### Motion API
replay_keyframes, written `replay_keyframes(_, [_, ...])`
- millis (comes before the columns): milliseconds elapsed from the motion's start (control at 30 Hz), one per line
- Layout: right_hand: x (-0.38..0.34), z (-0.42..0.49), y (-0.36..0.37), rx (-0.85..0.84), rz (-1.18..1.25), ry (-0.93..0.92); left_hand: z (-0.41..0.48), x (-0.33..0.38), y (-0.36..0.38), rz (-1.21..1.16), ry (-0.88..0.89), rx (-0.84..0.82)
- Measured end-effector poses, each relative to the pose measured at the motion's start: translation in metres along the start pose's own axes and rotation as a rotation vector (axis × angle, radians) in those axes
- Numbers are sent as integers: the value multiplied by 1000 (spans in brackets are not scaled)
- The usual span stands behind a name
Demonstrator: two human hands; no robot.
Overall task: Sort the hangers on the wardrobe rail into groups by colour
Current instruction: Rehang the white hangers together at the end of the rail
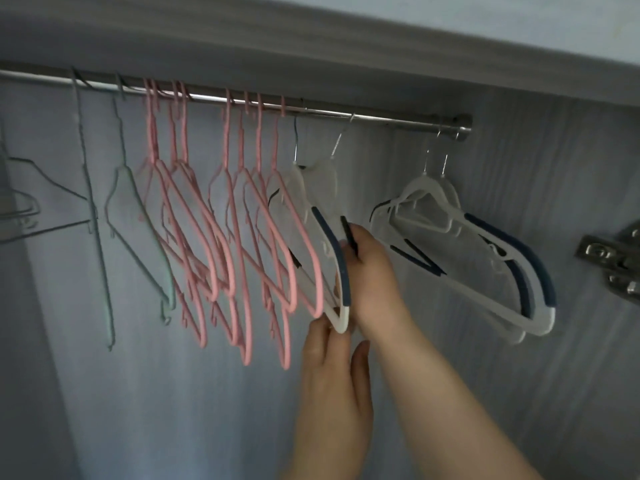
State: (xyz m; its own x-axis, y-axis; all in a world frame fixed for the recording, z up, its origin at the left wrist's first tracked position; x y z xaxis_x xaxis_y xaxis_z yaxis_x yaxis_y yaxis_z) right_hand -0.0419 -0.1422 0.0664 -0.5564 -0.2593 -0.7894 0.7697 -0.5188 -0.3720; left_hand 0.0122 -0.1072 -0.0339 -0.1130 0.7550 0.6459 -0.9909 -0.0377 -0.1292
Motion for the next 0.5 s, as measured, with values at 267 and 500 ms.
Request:
replay_keyframes(267, [9,0,-31,99,0,93,7,14,13,-118,6,-58])
replay_keyframes(500, [21,-3,-42,113,-6,105,2,12,30,-248,-90,-29])
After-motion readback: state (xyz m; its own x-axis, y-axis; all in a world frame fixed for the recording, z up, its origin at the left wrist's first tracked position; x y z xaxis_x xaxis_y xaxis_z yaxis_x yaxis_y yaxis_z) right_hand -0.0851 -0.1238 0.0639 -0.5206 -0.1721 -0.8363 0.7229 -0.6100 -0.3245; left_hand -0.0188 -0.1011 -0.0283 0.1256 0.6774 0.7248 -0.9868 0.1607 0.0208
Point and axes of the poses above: each hand's wrist, its own z-axis towards the middle knuckle, its own y-axis out of the palm, x = y × z, the point moved 1 cm from there along z, towards the middle knuckle, and after that the axes turned 8 degrees about -z, right-handed, at the moved point
